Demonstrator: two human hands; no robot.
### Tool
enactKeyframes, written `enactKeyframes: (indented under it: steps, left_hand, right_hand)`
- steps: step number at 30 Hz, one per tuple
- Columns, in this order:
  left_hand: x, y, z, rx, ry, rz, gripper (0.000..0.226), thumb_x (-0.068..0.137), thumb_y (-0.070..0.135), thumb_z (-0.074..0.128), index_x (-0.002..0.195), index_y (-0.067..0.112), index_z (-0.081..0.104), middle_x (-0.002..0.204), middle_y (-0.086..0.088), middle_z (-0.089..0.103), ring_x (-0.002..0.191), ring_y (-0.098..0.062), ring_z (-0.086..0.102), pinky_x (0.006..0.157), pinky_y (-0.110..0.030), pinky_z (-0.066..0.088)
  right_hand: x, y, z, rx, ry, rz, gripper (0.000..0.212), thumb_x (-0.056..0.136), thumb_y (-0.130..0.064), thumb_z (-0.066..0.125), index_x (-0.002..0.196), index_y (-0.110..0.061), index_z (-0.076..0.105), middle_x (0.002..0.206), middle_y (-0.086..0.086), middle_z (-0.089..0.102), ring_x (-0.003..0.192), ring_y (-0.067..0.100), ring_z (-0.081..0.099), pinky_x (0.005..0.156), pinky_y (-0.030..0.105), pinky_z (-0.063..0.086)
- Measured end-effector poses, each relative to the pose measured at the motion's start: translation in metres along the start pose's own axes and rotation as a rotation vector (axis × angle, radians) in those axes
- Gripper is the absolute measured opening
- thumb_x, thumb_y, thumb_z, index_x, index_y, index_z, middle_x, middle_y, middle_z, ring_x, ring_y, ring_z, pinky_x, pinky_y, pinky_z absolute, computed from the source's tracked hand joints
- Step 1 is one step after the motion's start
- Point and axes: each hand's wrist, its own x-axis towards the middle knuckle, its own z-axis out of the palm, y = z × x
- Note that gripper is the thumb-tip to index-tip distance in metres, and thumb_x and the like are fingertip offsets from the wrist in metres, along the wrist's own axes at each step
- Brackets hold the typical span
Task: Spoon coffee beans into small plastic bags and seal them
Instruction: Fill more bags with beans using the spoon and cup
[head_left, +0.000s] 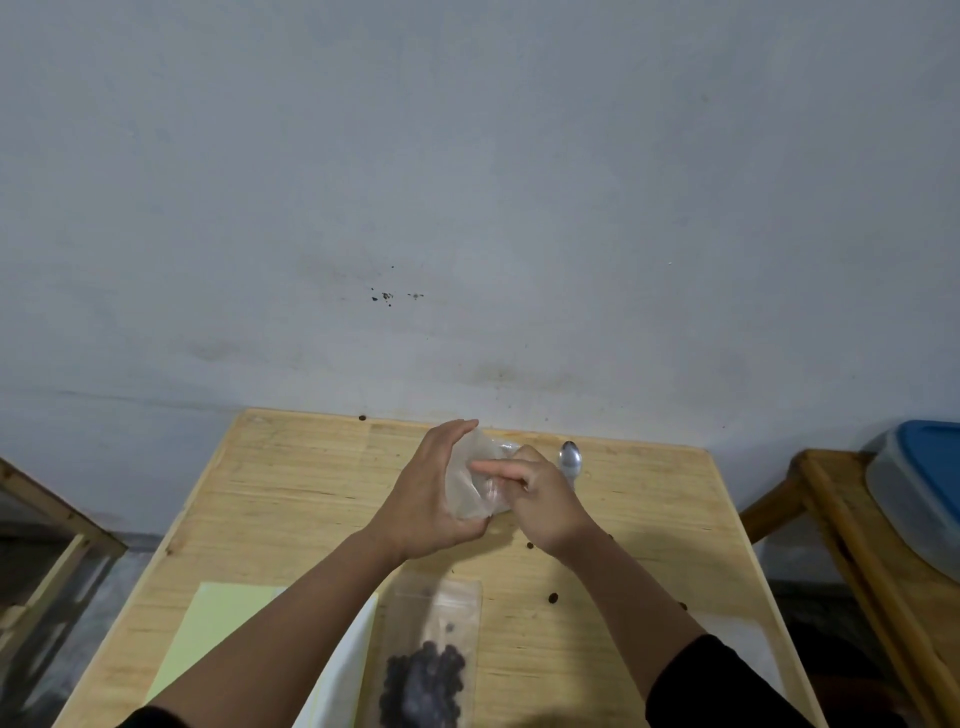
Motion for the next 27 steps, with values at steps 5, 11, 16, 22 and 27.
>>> enactKeyframes:
  steps: [5,11,16,22,27]
  left_hand:
    - [-0.001,-0.002,0.004,0.043,-0.009,0.042,0.096,0.056,0.024,0.077,0.139,0.026,0.029,0.139,0.004,0.033,0.132,0.008,0.022,0.102,-0.002,0.02]
    - [0.0,-0.003,0.007,0.018,-0.033,0.031,0.099,0.059,0.023,0.084,0.14,0.024,0.027,0.137,0.009,0.031,0.129,0.008,0.024,0.102,-0.003,0.022]
    - [-0.004,-0.014,0.005,0.006,-0.033,-0.051,0.091,0.061,0.031,0.08,0.138,0.017,0.033,0.138,0.009,0.038,0.124,0.013,0.032,0.1,-0.004,0.027]
    - [-0.011,-0.018,0.002,0.005,0.003,-0.146,0.093,0.063,0.034,0.08,0.141,0.023,0.031,0.139,0.014,0.037,0.123,0.002,0.037,0.103,-0.017,0.032]
    - [-0.018,-0.022,-0.006,0.025,0.053,-0.212,0.098,0.061,0.042,0.077,0.144,0.026,0.028,0.142,0.014,0.035,0.128,0.0,0.036,0.104,-0.021,0.03]
  right_hand:
    - [0.001,0.008,0.003,-0.044,0.043,0.035,0.033,0.097,-0.009,0.04,0.123,-0.014,0.06,0.104,-0.008,0.048,0.103,0.01,0.051,0.089,0.017,0.042]
    - [0.004,0.013,0.001,-0.041,-0.143,0.011,0.048,0.096,0.003,0.03,0.118,-0.026,0.062,0.119,0.002,0.041,0.12,0.014,0.041,0.085,-0.005,0.031]
    - [0.002,0.009,-0.01,0.166,-0.183,0.0,0.047,0.098,-0.009,0.04,0.108,-0.05,0.06,0.102,-0.009,0.056,0.09,0.017,0.053,0.076,0.017,0.043]
    - [0.008,0.06,-0.02,0.106,0.378,0.285,0.023,0.091,-0.014,0.054,0.109,-0.013,0.067,0.089,-0.006,0.065,0.082,0.01,0.06,0.072,0.019,0.047]
    - [0.01,0.12,-0.014,-0.297,0.432,0.458,0.022,0.084,-0.009,0.059,0.103,0.002,0.063,0.096,0.016,0.063,0.087,0.024,0.055,0.072,0.026,0.035]
